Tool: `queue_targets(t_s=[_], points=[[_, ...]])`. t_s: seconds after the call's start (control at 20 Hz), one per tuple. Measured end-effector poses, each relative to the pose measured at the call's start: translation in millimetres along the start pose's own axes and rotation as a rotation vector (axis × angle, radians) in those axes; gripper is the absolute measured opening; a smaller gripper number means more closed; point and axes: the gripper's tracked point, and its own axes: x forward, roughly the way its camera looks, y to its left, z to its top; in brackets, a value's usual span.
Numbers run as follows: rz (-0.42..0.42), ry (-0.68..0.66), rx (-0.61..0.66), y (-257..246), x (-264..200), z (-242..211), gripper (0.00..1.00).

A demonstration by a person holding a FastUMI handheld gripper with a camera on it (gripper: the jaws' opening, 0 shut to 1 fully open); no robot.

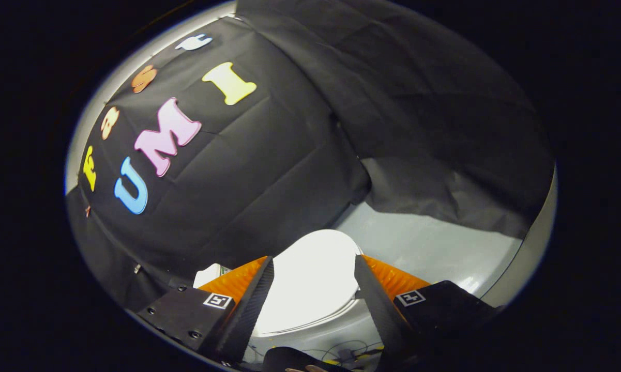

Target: Open the toilet lid.

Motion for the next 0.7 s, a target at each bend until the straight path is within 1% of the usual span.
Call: queue_targets(t_s=[0.25,0.55,0.6,0.7], points=[[-0.067,0.11,0.147,-56.1,36.4,-30.8,0.99],[-0.119,0.293,0.309,-117.6,88.1,-88.9,0.98],[-0.124,0.313,0.327,-123.7,94.3,-96.2,0.98],[-0.104,0.339,0.378,-128.1,104.5,-106.6,0.98]])
